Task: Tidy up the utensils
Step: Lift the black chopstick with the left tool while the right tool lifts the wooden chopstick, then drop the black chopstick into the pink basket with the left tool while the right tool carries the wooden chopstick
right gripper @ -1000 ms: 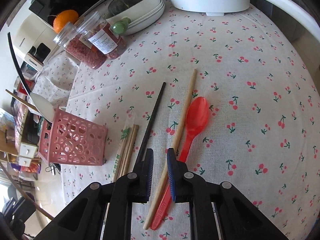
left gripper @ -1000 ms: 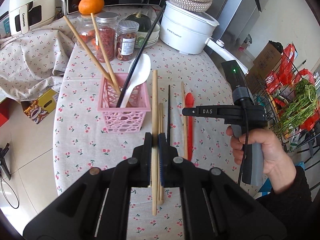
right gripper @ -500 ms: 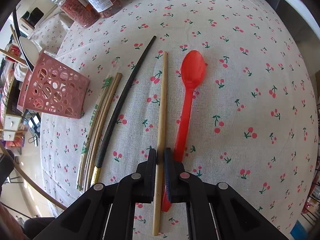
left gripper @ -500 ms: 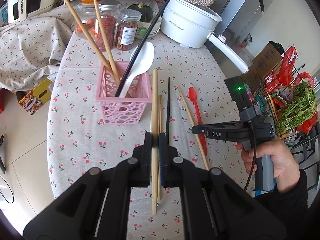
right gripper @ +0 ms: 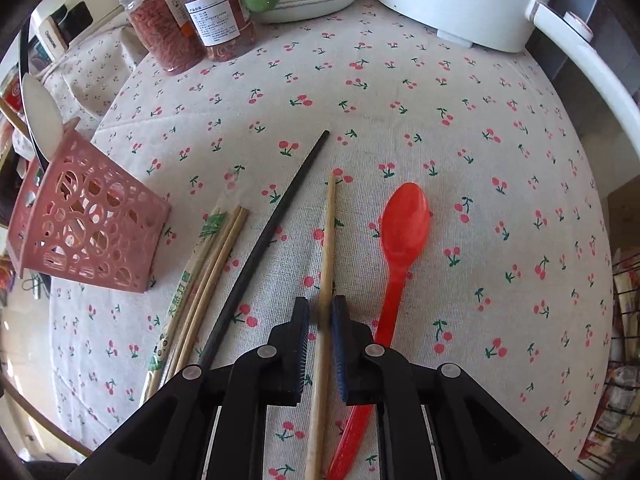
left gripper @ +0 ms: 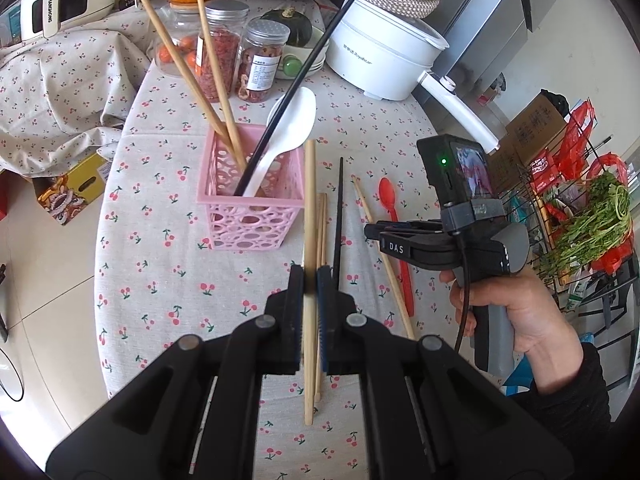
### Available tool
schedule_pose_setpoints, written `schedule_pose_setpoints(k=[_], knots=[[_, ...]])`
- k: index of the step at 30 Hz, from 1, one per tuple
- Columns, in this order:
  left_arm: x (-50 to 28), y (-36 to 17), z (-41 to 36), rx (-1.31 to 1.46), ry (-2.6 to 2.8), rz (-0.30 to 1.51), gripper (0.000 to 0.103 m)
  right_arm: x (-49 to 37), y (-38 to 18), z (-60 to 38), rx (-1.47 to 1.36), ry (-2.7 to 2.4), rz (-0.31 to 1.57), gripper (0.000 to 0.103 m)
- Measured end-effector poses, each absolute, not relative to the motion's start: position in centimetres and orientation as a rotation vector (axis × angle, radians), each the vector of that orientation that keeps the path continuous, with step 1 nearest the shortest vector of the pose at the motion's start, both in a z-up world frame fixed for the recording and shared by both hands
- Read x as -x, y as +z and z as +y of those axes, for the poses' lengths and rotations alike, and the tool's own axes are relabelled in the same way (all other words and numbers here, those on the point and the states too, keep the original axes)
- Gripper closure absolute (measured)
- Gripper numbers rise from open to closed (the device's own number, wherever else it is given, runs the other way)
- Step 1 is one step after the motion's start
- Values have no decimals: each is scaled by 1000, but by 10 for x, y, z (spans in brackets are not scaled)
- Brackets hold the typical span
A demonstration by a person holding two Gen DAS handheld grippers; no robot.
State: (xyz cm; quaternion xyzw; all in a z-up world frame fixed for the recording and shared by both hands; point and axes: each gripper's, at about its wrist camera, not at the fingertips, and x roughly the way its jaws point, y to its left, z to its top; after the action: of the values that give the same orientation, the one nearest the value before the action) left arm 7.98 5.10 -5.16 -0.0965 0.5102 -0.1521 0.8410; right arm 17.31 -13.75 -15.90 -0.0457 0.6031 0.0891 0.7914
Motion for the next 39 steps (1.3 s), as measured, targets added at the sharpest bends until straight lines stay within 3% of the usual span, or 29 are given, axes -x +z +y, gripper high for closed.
schedule_pose_setpoints(k=[7,24,39], knots=[[-74,-37,56,233,-295,1012,96,-163,-154,-144,95,232,1245,97],[-52,19,71,354,-271,721,96,-81,-8,-210,-211,374,788,97],[-49,44,104,400,-80,334,96,-79,25,-200,-263,420,634,97]])
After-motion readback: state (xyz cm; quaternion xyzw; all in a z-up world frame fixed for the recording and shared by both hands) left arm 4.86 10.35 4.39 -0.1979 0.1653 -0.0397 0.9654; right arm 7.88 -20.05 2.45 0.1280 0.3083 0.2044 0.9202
